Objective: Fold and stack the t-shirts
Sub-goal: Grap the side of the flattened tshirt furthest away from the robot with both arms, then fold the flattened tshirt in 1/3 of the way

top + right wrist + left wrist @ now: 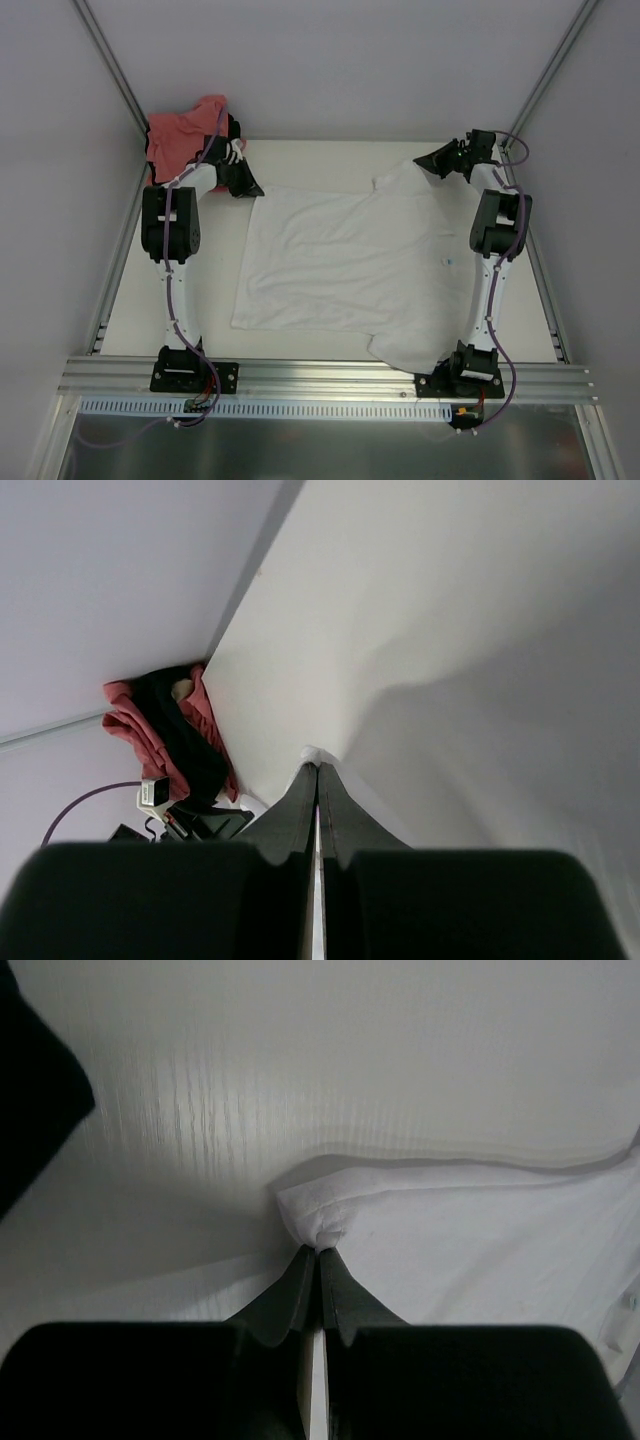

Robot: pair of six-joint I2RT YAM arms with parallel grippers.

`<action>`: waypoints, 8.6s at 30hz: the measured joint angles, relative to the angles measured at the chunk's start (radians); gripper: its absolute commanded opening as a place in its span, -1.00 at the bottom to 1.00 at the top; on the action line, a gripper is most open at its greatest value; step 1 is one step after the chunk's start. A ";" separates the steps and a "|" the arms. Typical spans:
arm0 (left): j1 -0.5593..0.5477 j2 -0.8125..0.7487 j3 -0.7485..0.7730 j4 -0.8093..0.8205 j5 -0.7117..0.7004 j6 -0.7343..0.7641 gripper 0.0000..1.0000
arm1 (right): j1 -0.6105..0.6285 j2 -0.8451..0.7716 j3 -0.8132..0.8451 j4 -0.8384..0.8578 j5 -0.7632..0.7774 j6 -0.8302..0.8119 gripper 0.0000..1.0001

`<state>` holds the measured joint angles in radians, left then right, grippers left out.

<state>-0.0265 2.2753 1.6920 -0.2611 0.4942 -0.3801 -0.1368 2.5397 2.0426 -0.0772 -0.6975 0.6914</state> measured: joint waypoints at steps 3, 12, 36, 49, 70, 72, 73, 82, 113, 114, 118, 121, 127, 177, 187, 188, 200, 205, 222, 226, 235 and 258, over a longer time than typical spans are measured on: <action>0.000 0.043 0.068 0.000 -0.005 -0.012 -1.00 | -0.002 0.043 0.082 -0.003 -0.002 0.003 -0.99; 0.000 0.057 0.092 0.000 -0.050 -0.024 -1.00 | -0.031 0.089 0.113 -0.010 -0.007 0.013 -0.99; 0.000 -0.263 -0.172 0.077 -0.046 -0.040 -1.00 | -0.038 -0.439 -0.414 0.021 -0.090 -0.073 -0.99; 0.000 -0.340 -0.268 0.089 -0.023 -0.051 -1.00 | -0.038 -0.783 -0.838 -0.092 -0.087 -0.192 -0.99; 0.000 -0.446 -0.385 0.095 -0.024 -0.045 -1.00 | -0.050 -1.122 -1.200 -0.311 0.041 -0.398 -0.84; 0.000 -0.455 -0.394 0.098 -0.024 -0.045 -1.00 | -0.050 -1.127 -1.214 -0.332 0.048 -0.413 -0.47; 0.000 -0.462 -0.399 0.099 -0.024 -0.045 -1.00 | -0.050 -1.127 -1.224 -0.340 0.050 -0.422 -0.13; 0.000 -0.482 -0.418 0.100 -0.026 -0.031 -1.00 | -0.052 -1.166 -1.286 -0.412 0.055 -0.468 0.99; 0.000 -0.523 -0.464 0.086 -0.058 0.034 -1.00 | 0.047 -0.876 -1.049 -0.208 0.008 -0.351 0.99; 0.000 -0.523 -0.464 0.086 -0.058 0.034 -1.00 | 0.047 -0.876 -1.049 -0.210 0.008 -0.351 0.99; 0.000 -0.523 -0.473 0.090 -0.058 0.034 -1.00 | 0.046 -0.878 -1.049 -0.220 0.008 -0.353 0.99; 0.000 -0.521 -0.477 0.080 -0.058 0.040 -0.64 | 0.046 -0.878 -1.049 -0.220 0.008 -0.352 0.99; 0.000 -0.486 -0.470 0.058 -0.058 0.057 0.14 | 0.045 -0.878 -1.049 -0.223 0.008 -0.354 0.99; 0.014 -0.344 -0.376 -0.006 -0.161 0.077 -0.35 | 0.024 -0.878 -1.049 -0.244 0.002 -0.374 0.99; 0.014 -0.343 -0.376 -0.006 -0.162 0.078 -0.34 | 0.024 -0.878 -1.049 -0.244 0.000 -0.374 0.99; 0.014 -0.342 -0.376 -0.006 -0.162 0.078 -0.34 | 0.024 -0.878 -1.049 -0.244 0.000 -0.374 0.99; 0.014 -0.315 -0.376 -0.006 -0.161 0.076 -0.78 | 0.023 -0.878 -1.049 -0.243 0.000 -0.374 0.99; 0.014 -0.315 -0.376 0.005 -0.158 0.075 -1.00 | 0.022 -0.878 -1.049 -0.243 -0.003 -0.375 0.99; 0.014 -0.343 -0.293 0.059 -0.111 0.032 -1.00 | 0.022 -0.878 -1.049 -0.242 -0.022 -0.375 0.99; 0.014 -0.348 -0.265 0.047 -0.087 0.031 -0.99 | 0.022 -0.878 -1.049 -0.242 -0.022 -0.375 0.99; 0.014 -0.348 -0.169 0.003 -0.045 0.033 -0.59 | 0.022 -0.878 -1.049 -0.242 -0.023 -0.375 0.99; 0.014 -0.222 -0.180 -0.049 -0.067 0.056 -0.56 | 0.022 -0.876 -1.049 -0.241 -0.024 -0.379 0.99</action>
<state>-0.0120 2.0537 1.5124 -0.3099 0.4271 -0.3237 -0.1146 1.6638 0.9939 -0.3187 -0.7212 0.3126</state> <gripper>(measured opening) 0.214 0.993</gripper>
